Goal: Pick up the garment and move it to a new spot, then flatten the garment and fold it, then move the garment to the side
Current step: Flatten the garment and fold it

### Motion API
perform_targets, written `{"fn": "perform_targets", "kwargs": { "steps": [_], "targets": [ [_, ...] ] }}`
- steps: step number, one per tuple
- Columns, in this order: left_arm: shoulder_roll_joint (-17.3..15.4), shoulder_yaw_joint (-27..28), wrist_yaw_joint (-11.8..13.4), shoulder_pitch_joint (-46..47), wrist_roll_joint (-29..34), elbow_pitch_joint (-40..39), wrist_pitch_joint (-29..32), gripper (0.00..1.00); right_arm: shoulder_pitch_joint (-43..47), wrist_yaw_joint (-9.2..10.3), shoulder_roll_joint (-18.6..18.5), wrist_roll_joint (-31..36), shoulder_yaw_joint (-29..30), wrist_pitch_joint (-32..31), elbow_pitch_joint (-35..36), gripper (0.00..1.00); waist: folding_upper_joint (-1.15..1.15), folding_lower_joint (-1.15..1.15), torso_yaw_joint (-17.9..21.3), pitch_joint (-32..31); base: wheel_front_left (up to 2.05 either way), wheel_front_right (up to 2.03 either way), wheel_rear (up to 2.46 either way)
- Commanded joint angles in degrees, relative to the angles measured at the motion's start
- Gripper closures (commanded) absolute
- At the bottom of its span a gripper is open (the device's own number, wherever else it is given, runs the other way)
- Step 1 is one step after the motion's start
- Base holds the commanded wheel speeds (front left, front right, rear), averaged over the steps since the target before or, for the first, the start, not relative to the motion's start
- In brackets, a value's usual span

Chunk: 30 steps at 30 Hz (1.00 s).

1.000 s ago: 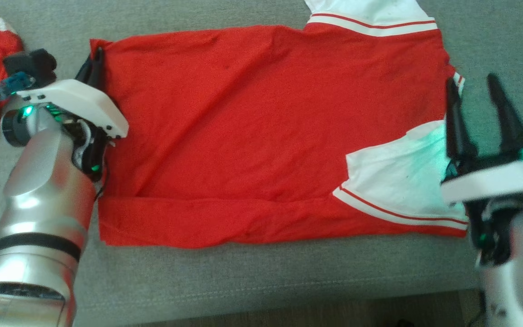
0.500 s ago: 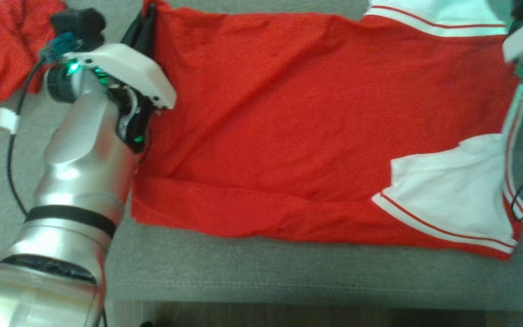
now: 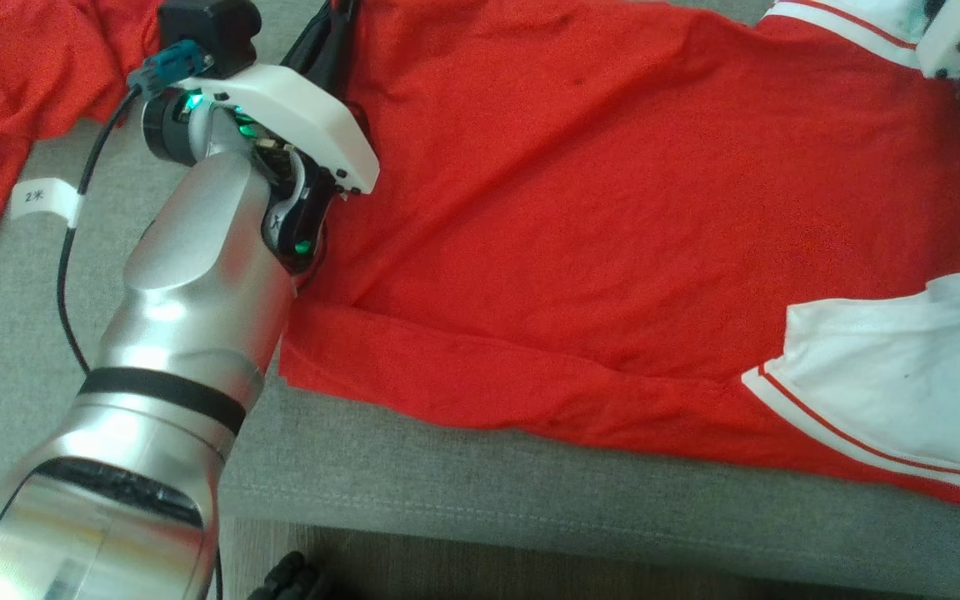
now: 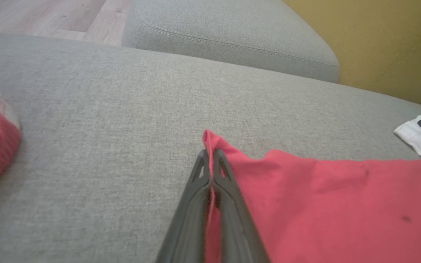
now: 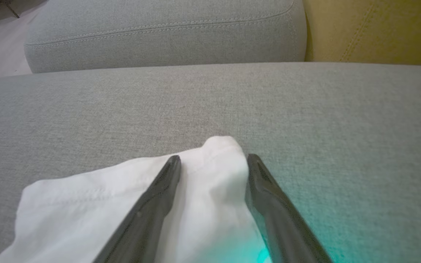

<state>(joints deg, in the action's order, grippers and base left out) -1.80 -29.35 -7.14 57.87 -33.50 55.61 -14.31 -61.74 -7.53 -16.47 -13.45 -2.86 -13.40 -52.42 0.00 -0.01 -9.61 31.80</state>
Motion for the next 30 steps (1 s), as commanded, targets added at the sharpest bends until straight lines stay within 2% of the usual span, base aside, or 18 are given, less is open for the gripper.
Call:
{"fn": "perform_targets", "kwargs": {
  "steps": [1, 7, 13, 21, 29, 30],
  "targets": [
    [-1.99, 0.6, -0.35, 2.03, -0.42, -1.97, -0.68, 1.0, -1.71, 0.04, 0.15, -0.61, -1.69, 0.44, 0.42, 1.0, 0.0, 0.01, 0.19, 0.02, 0.0, 0.0, 0.0],
    [-3.82, 0.75, -0.35, 0.98, -1.15, -3.94, -0.68, 1.0, -2.6, 0.04, -0.16, -4.03, -4.74, 5.09, -0.15, 1.0, 0.0, 0.01, 1.27, -0.97, 0.0, 0.0, 0.0],
    [-6.57, 2.77, -0.35, -1.82, -1.3, -7.85, -0.68, 1.0, -0.46, 0.04, -1.18, -9.71, -9.16, 9.59, 4.44, 1.0, 0.0, 0.01, 3.0, -3.04, 0.0, 0.0, 0.0],
    [-9.84, 5.67, -0.35, -9.35, -1.63, -15.12, -0.68, 1.0, 10.29, 0.04, -4.35, -17.12, -13.25, 12.46, 16.7, 1.0, 0.0, 0.01, 5.47, -6.47, 0.0, 0.0, 0.0],
    [-12.41, 11.23, 0.57, -20.74, -0.99, -26.62, -0.69, 1.0, 27.37, 0.04, -5.97, -21.77, -11.91, 12.54, 32.72, 1.0, 0.0, 0.01, 7.64, -9.36, 0.0, 0.0, 0.0],
    [-12.41, 11.23, 0.57, -20.74, -0.99, -26.62, -0.69, 1.0, 27.37, 0.04, -5.97, -21.77, -11.91, 12.54, 32.72, 1.0, 0.0, 0.01, 7.64, -9.36, 0.0, 0.0, 0.0]
  ]
}}
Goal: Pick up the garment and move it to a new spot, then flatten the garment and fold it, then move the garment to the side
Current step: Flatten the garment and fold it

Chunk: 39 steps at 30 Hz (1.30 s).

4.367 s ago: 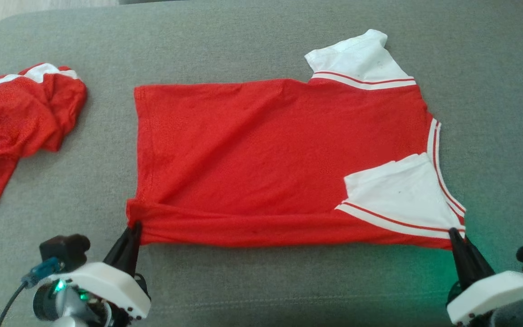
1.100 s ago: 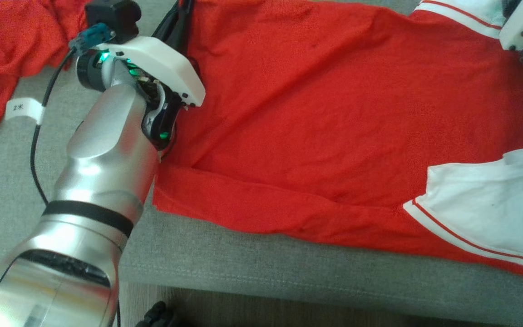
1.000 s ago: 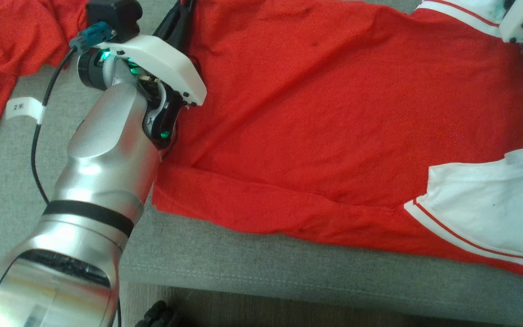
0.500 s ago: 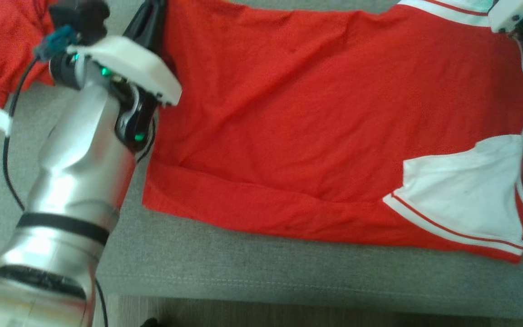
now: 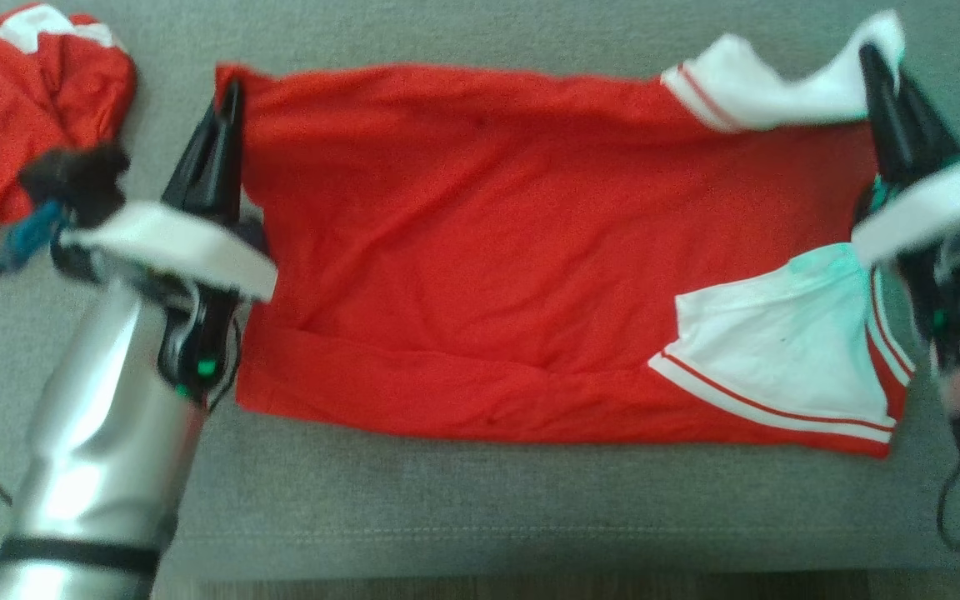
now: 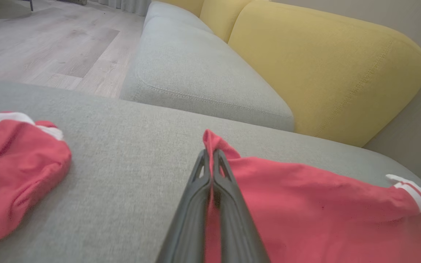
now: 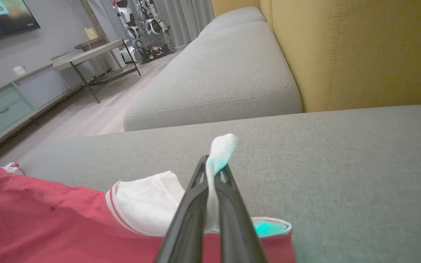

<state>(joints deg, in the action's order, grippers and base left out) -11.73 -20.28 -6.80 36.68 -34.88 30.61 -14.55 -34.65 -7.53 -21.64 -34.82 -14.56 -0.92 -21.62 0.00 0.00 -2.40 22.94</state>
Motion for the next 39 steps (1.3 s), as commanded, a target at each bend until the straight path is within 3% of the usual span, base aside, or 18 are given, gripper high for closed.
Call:
{"fn": "perform_targets", "kwargs": {
  "steps": [1, 9, 17, 18, 19, 20, 21, 29, 39],
  "targets": [
    [-2.67, 2.71, 0.51, -1.13, 0.37, -3.07, -0.44, 1.0, 2.48, 0.04, -0.66, -1.1, 0.15, -0.27, 4.07, 1.0, 0.0, 0.0, 0.6, -0.75, 0.0, 0.0, 0.0],
    [-4.03, 4.89, 2.65, -13.37, -1.6, -11.43, 0.11, 1.0, 18.63, 0.04, 1.88, -5.08, 3.86, -2.58, 18.4, 1.0, 0.0, 0.0, 2.15, -2.88, 0.0, 0.0, 0.0],
    [-4.65, 5.1, 4.5, -20.55, -3.98, -15.05, 3.48, 1.0, 28.17, 0.04, 5.4, -5.23, 7.24, -5.34, 23.52, 1.0, 0.0, 0.0, 2.66, -3.2, 0.0, 0.0, 0.0],
    [-4.57, 5.02, 4.53, -20.96, -4.35, -14.98, 3.97, 0.92, 28.87, 0.04, 5.76, -5.11, 7.34, -5.71, 23.58, 0.93, 0.0, 0.0, 2.65, -3.19, 0.0, 0.0, 0.0],
    [-4.52, 4.9, 4.65, -21.28, -4.53, -14.8, 4.35, 0.58, 29.58, 0.04, 6.17, -4.9, 7.51, -6.04, 23.58, 0.6, 0.0, 0.0, 2.62, -3.21, 0.0, 0.0, 0.0],
    [-4.45, 4.73, 4.72, -21.58, -4.72, -14.47, 4.81, 0.08, 30.37, 0.04, 6.62, -4.44, 7.59, -6.56, 23.53, 0.14, 0.0, 0.0, 2.62, -3.25, 0.0, 0.0, 0.0],
    [-4.37, 4.59, 4.8, -21.76, -4.77, -14.18, 4.98, 0.0, 31.11, 0.04, 7.0, -3.79, 7.63, -6.97, 23.57, 0.0, 0.0, 0.0, 2.59, -3.28, 0.0, 0.0, 0.0],
    [-4.24, 4.57, 7.0, -23.77, -2.46, -13.52, 2.09, 0.0, 36.03, 0.04, 8.88, 2.57, 7.0, -6.87, 25.87, 0.0, 0.0, 0.0, 2.97, -4.63, 0.0, 0.0, 0.0],
    [-4.15, 6.63, 12.2, -27.13, 6.18, -22.81, -0.37, 0.0, 35.59, 0.04, 13.05, 12.52, 12.12, -1.74, 32.53, 0.0, 0.0, 0.0, 3.1, -8.03, 0.0, 0.0, 0.0]
  ]
}}
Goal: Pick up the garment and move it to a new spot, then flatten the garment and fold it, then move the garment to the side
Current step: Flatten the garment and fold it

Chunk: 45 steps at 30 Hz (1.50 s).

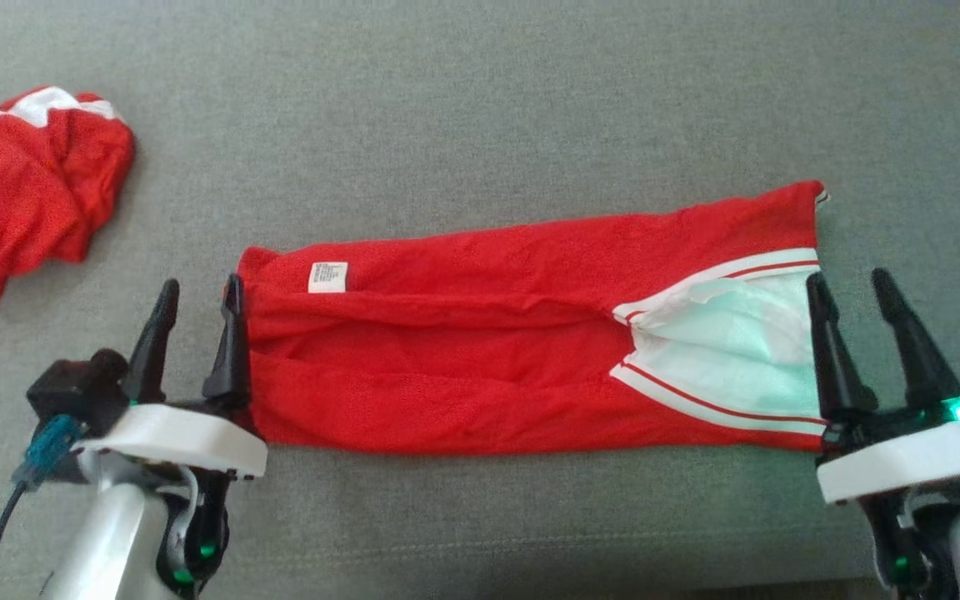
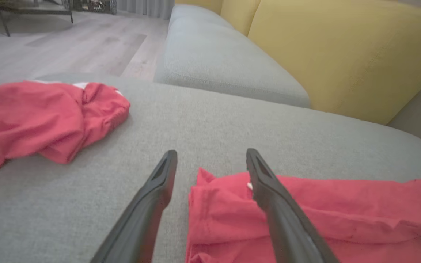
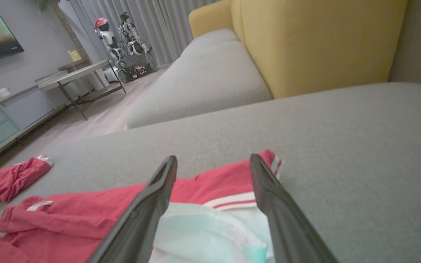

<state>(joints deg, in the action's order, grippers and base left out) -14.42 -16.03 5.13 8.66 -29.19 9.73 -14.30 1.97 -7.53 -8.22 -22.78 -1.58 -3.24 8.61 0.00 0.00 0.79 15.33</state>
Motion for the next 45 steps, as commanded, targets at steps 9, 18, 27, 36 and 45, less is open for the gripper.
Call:
{"fn": "perform_targets", "kwargs": {
  "steps": [9, 18, 27, 36, 45],
  "targets": [
    [-1.5, 3.11, 2.11, -1.33, 5.61, -8.29, -0.68, 0.0, -2.04, 0.04, 0.87, 7.51, 0.27, 0.47, 2.94, 0.0, 0.0, 0.0, -0.36, -3.56, 0.0, 0.0, 0.0],
    [-1.79, 1.84, 3.89, -6.09, 7.3, -9.54, -0.35, 0.0, -0.16, 0.04, 1.76, 8.25, -0.17, 0.26, 1.83, 0.0, 0.0, 0.0, -0.36, -5.95, 0.0, 0.0, 0.0],
    [-2.22, 1.15, 4.05, -6.53, 7.31, -9.64, 0.08, 0.0, 0.34, 0.04, 1.97, 8.29, 0.48, -0.2, 1.61, 0.0, 0.0, 0.0, -0.5, -6.49, 0.0, 0.0, 0.0],
    [-2.1, 0.62, 3.92, -5.78, 6.95, -9.8, 0.16, 0.0, -0.17, 0.04, 1.92, 7.86, 0.81, -0.21, 0.51, 0.0, 0.0, 0.0, -0.97, -5.94, 0.0, 0.0, 0.0],
    [-1.83, 0.01, 3.26, -3.3, 6.89, -9.76, 0.03, 0.0, -7.79, 0.04, -1.47, 7.13, 1.35, 0.11, -6.51, 0.0, 0.0, 0.0, -1.57, -2.94, 0.0, 0.0, 0.0]
  ]
}}
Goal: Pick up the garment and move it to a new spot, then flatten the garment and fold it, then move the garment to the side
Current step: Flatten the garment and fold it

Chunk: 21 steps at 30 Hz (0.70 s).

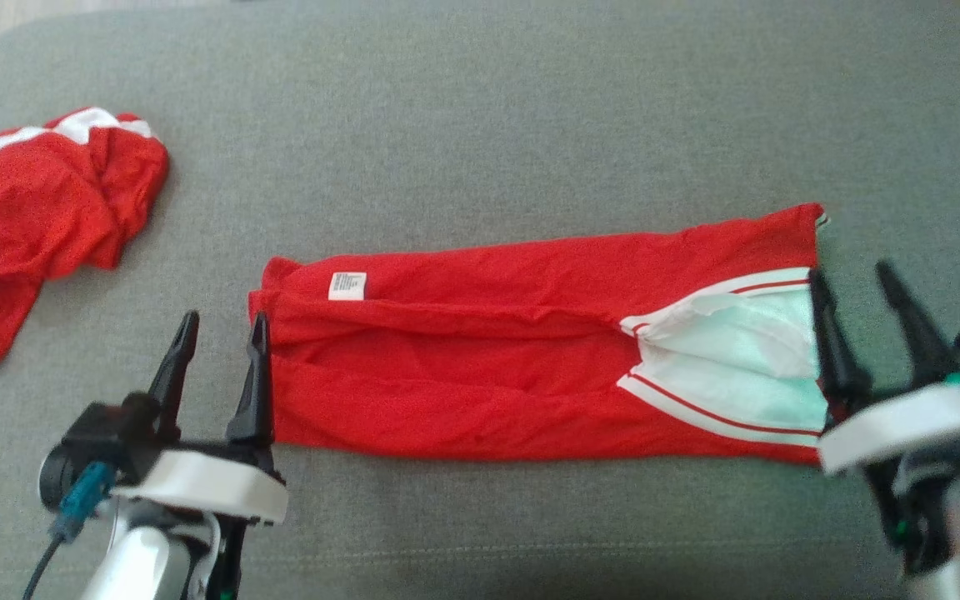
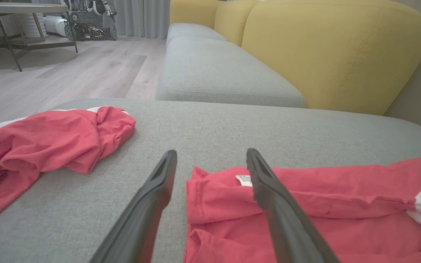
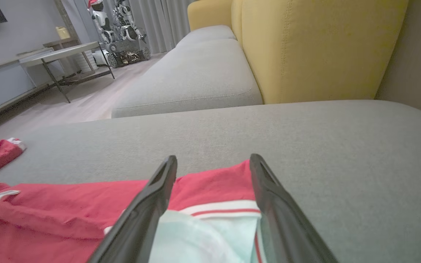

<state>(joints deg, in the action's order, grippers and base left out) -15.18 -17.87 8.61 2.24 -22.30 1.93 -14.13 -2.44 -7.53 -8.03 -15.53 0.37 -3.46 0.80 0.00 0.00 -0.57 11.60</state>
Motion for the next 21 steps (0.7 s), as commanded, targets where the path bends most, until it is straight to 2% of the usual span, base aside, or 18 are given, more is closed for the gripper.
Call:
{"fn": "perform_targets", "kwargs": {
  "steps": [1, 4, 9, 13, 20, 21],
  "targets": [
    [-1.02, 1.68, -0.46, 3.53, 0.01, -1.82, -0.16, 0.0, -4.64, 0.04, -2.3, -0.19, -0.54, 0.23, -0.24, 0.0, 0.0, 0.0, -0.31, 1.25, 0.0, 0.0, 0.0],
    [-0.74, 1.0, -1.28, 5.09, 0.2, -1.28, -0.27, 0.0, -7.82, 0.04, -4.19, -0.52, -0.68, -0.66, -5.24, 0.0, 0.0, 0.0, -0.92, 2.89, 0.0, 0.0, 0.0],
    [-0.02, 0.34, -2.1, 6.95, 0.47, -0.34, -0.46, 0.0, -9.61, 0.04, -5.05, -0.91, -1.49, -3.48, -10.66, 0.0, 0.0, 0.0, -1.71, 4.67, 0.0, 0.0, 0.0],
    [0.74, 0.29, -2.72, 8.33, 0.58, 0.47, -0.65, 0.0, -9.82, 0.04, -4.83, -1.04, -0.57, -8.07, -14.75, 0.0, 0.0, 0.0, -1.96, 6.41, 0.0, 0.0, 0.0],
    [1.64, 0.71, -3.82, 9.93, 1.0, 1.77, -0.81, 0.0, -8.99, 0.04, -3.41, -1.61, -0.14, -15.47, -15.74, 0.0, 0.0, 0.0, -2.07, 8.02, 0.0, 0.0, 0.0],
    [1.74, 0.78, -3.95, 10.06, 1.08, 1.94, -0.82, 0.0, -8.53, 0.04, -3.13, -1.9, -0.09, -16.39, -15.4, 0.07, 0.0, 0.0, -2.1, 8.05, 0.0, 0.0, 0.0]
  ]
}}
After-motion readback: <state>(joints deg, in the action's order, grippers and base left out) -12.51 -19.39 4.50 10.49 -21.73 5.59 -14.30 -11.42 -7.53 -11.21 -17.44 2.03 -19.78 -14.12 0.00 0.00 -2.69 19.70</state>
